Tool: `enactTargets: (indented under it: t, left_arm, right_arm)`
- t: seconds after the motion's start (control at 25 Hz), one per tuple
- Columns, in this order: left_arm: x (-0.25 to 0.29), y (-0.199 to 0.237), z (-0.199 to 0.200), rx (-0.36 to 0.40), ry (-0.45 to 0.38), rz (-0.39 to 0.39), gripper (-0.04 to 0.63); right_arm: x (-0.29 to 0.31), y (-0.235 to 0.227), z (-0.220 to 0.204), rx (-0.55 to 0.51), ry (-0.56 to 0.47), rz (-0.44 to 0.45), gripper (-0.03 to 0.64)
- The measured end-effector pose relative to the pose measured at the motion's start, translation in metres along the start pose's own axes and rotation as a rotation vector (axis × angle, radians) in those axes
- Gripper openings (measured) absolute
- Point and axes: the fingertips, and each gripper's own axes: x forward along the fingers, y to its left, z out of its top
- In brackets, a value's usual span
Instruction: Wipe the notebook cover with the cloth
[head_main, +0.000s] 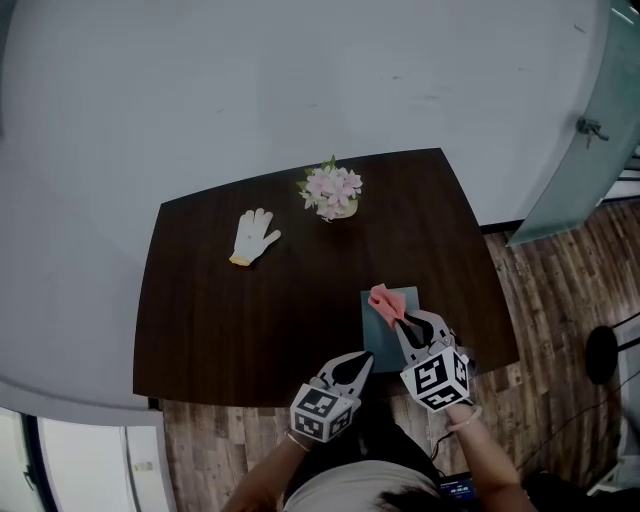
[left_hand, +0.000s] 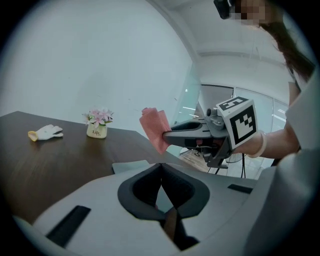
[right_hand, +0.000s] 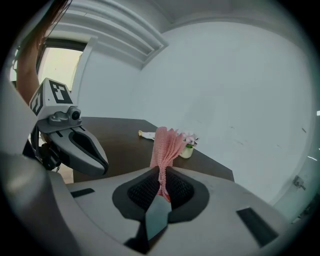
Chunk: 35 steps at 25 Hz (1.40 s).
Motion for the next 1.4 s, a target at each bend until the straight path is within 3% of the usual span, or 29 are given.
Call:
enactTargets:
  t: [0.24, 0.8, 1.4]
  left_arm:
    - [0.013, 0.016, -0.016, 0.003, 0.054, -0.040, 0.020]
    - [0.035, 0.051, -0.067, -0.087, 0.188, -0.025, 0.020]
    - [0.044, 0.063, -0.089, -0.127, 0.275, -0.045, 0.020]
  right_arm:
    - [0.036, 0.008, -0.014, -0.054, 0.074, 0.031, 0.032]
    - [0.116, 0.017, -0.066, -0.134, 0.253, 0.108, 0.038]
    - [0.171, 0.019, -0.084, -0.227, 0.388, 0.185, 0.038]
